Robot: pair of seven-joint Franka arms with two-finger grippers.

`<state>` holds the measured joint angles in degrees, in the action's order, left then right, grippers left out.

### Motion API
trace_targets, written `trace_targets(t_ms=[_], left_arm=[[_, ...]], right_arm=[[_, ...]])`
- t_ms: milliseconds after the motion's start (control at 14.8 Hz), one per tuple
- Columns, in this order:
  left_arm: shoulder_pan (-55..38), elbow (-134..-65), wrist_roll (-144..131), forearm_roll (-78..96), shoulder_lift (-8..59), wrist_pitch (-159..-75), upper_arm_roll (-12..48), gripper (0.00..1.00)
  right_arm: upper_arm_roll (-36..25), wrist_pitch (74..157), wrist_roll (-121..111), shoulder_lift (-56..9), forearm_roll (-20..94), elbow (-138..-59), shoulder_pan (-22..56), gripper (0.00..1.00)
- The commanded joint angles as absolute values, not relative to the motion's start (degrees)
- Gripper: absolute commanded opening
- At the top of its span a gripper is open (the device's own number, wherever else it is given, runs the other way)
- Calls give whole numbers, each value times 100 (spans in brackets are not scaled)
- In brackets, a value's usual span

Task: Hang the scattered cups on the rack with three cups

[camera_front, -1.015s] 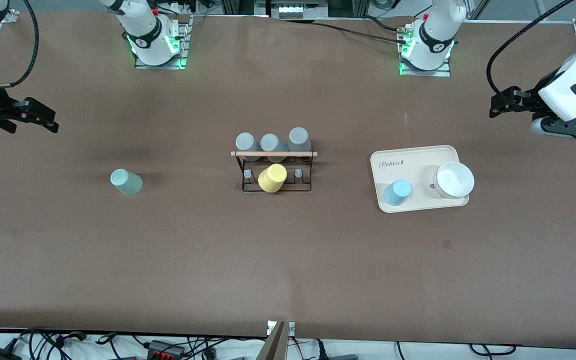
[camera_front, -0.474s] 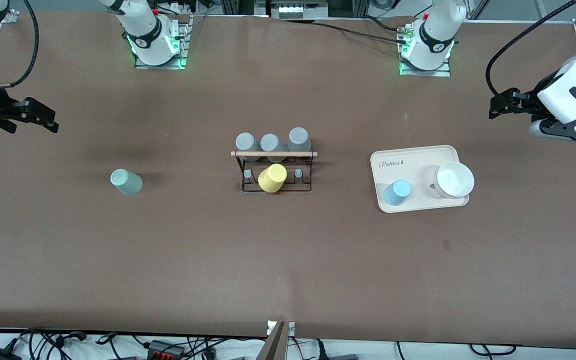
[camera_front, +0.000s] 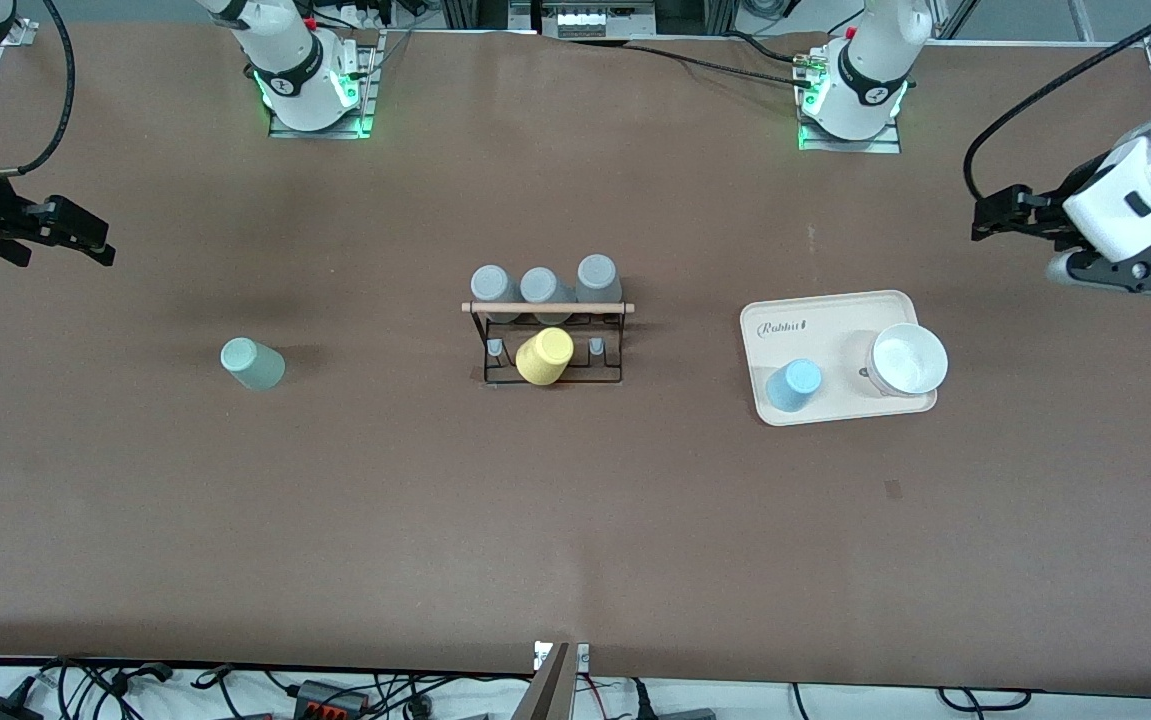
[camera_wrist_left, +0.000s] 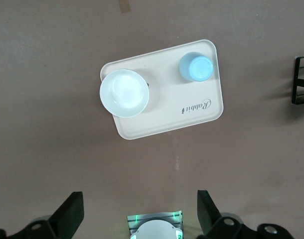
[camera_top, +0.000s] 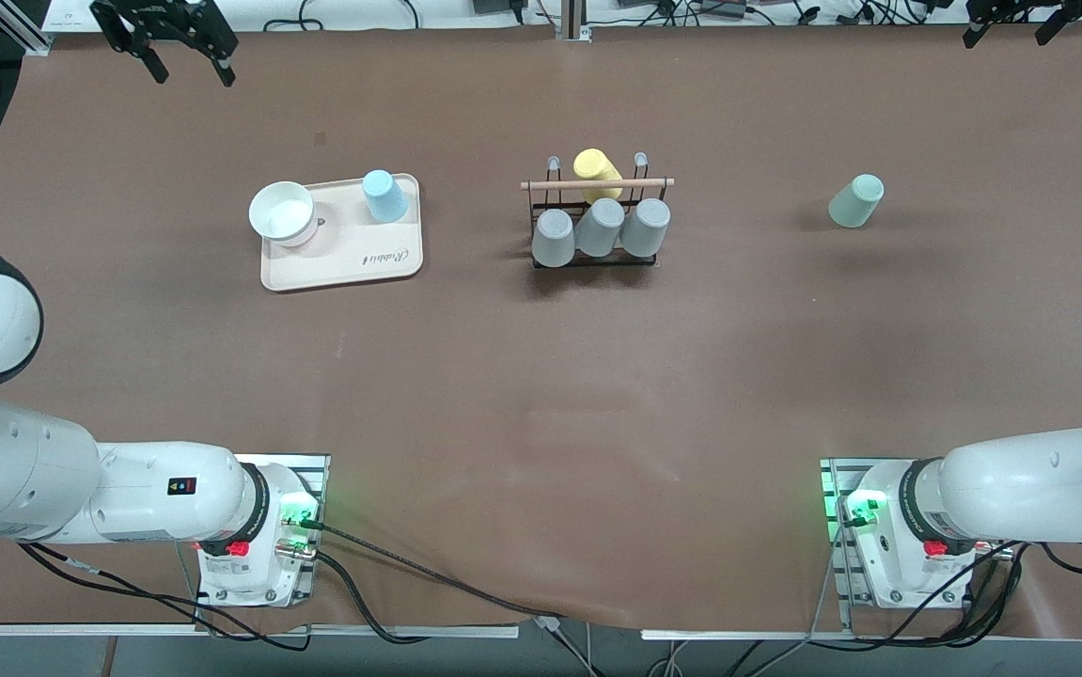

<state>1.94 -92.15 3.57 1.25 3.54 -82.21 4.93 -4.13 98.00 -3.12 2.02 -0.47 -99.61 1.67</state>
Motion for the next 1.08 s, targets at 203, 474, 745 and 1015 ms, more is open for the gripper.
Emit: trace_targets(t_ms=[203, 474, 745, 1015], left_arm=[[-9, -8613, 422, 604, 1193, -8121, 536, 100], [8, -8323, 387, 747, 1923, -8664, 527, 100], [-61, -8385, 378, 747, 2749, -9579, 527, 100], [-140, -8551, 369, 852, 3339, -10167, 536, 100]], right_arm=[[-413, 9756, -360, 202, -114, -9949, 105, 100], [-413, 9765, -343, 193, -106, -9932, 97, 100], [-413, 9756, -299, 193, -88, -9914, 105, 100], [-413, 9712, -290, 9, -70, -9669, 79, 100]])
